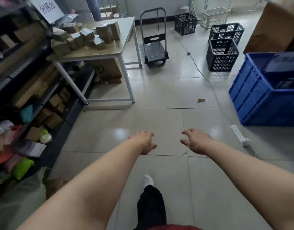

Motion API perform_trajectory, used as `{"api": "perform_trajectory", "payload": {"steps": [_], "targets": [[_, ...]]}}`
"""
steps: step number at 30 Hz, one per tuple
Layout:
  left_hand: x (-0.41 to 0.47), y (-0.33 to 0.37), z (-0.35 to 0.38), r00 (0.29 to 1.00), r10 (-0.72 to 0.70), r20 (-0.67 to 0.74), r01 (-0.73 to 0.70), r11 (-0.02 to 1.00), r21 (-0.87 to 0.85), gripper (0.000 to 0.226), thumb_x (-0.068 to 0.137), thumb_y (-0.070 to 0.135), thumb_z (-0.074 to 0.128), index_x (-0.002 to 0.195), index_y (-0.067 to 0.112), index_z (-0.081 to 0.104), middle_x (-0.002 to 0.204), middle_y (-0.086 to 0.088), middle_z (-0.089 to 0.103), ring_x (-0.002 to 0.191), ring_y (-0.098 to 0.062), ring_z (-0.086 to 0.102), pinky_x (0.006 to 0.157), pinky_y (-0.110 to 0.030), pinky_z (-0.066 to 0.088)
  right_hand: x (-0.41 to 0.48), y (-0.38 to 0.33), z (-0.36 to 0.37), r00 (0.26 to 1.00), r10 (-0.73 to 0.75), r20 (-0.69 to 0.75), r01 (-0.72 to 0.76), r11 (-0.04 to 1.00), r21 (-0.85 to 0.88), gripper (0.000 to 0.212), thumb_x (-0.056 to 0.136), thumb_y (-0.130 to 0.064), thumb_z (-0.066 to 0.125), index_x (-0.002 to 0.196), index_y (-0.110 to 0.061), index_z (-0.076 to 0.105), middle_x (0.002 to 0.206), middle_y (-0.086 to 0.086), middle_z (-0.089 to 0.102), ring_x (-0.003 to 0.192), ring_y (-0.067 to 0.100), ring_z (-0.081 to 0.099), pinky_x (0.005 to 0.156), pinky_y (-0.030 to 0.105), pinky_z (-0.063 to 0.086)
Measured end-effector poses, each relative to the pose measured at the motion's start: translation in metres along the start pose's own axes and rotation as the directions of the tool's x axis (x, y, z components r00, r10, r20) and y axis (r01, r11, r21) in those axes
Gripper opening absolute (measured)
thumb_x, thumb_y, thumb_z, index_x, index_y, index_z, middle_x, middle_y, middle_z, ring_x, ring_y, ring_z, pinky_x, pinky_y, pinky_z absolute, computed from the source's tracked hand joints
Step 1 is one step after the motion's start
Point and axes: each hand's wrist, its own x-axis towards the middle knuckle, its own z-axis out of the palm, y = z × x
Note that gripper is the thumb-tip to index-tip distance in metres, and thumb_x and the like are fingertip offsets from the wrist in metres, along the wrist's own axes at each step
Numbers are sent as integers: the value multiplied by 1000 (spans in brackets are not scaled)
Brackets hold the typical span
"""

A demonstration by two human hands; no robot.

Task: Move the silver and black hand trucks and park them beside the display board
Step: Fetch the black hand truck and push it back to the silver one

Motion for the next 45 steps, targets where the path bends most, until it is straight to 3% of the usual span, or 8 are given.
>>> {"api": "perform_trajectory", "payload": {"steps": [4, 10, 18, 26, 35, 45], "targets": [[79, -14, -49, 999, 25, 26, -26, 999, 40, 62, 94, 49, 46, 147, 22, 27, 152, -7, 30, 138, -30, 24, 110, -49, 29, 77, 5, -35, 999, 28, -22, -28, 1000, -11, 51, 95, -46, 39, 141, -23, 37, 151, 0, 34, 135, 24, 35, 108, 41, 33], [201, -49, -141, 1000, 25, 4, -24, 996, -90, 62, 96, 46, 44, 148, 18, 26, 153, -10, 29, 140, -30, 25, 112, -44, 26, 199, -3, -112, 995, 74, -67, -75, 997, -5, 52, 95, -47, 38, 141, -24, 36, 150, -1, 34, 136, 24, 33, 106, 41, 31], [339, -66, -251, 1000, 21, -14, -22, 998, -56, 61, 97, 48, 40, 148, 16, 27, 150, -15, 33, 137, -35, 27, 110, -40, 25, 338, 8, -191, 991, 89, -104, -83, 994, 65, 50, 94, -47, 40, 139, -25, 38, 149, -2, 35, 136, 22, 33, 106, 39, 30], [497, -24, -370, 994, 27, -110, -36, 996, -86, 62, 95, 50, 43, 147, 19, 28, 151, -13, 32, 136, -35, 28, 111, -49, 28, 502, 79, -303, 977, 70, -203, -57, 996, 71, 51, 94, -47, 40, 140, -25, 38, 149, 0, 36, 135, 22, 34, 105, 39, 32], [644, 50, -492, 987, 65, -147, -73, 996, -53, 61, 95, 50, 43, 147, 22, 28, 149, -9, 33, 136, -33, 26, 110, -51, 29, 651, 150, -431, 985, 58, -163, -42, 994, 98, 53, 93, -48, 41, 140, -23, 38, 148, 1, 37, 134, 24, 35, 107, 43, 33], [807, 57, -592, 982, 118, -148, -120, 993, -10, 60, 94, 51, 44, 145, 23, 30, 149, -7, 33, 136, -32, 26, 107, -51, 32, 808, 188, -511, 989, 73, -131, -66, 996, 59, 53, 94, -48, 40, 141, -23, 37, 148, 2, 36, 135, 25, 34, 109, 45, 31]]}}
